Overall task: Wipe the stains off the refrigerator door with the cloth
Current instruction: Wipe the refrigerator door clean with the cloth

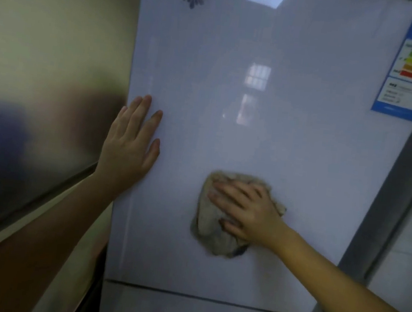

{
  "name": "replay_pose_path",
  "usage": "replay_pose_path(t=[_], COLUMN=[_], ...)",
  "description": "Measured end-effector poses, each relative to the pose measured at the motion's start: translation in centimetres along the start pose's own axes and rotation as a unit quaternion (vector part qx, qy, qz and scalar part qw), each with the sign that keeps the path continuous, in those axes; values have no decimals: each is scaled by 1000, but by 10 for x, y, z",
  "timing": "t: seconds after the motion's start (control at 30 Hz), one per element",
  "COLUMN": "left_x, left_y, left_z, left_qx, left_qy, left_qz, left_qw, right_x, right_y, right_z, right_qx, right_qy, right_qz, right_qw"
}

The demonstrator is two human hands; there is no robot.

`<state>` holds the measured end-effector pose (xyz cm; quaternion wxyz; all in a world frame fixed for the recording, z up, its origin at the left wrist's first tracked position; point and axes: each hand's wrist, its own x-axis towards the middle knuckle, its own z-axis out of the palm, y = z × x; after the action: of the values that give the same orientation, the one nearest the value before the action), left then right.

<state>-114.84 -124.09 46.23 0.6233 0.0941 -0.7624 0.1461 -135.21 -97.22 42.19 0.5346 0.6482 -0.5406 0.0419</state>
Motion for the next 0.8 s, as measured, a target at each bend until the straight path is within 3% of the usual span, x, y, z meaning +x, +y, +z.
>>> replay_pose_path(t=[0.1,0.37,0.6,0.8], left_x=[0,1,-18,-29], left_y=[1,15,82,114], left_z=[-1,-3,7,16], left_qx=[1,10,-29,-10], left_qy=[-4,-24,-34,-34], left_qz=[0,-37,6,27], left_qw=[1000,999,999,999], right_x=[-14,-17,-84,-89], right_y=[3,49,1,37], right_z=[-3,-34,-3,-23], right_qx=[-4,-23,-13,-12], right_qy=[-17,84,-15,6], right_qz=[-12,154,30,59], right_qw=[1000,984,999,998])
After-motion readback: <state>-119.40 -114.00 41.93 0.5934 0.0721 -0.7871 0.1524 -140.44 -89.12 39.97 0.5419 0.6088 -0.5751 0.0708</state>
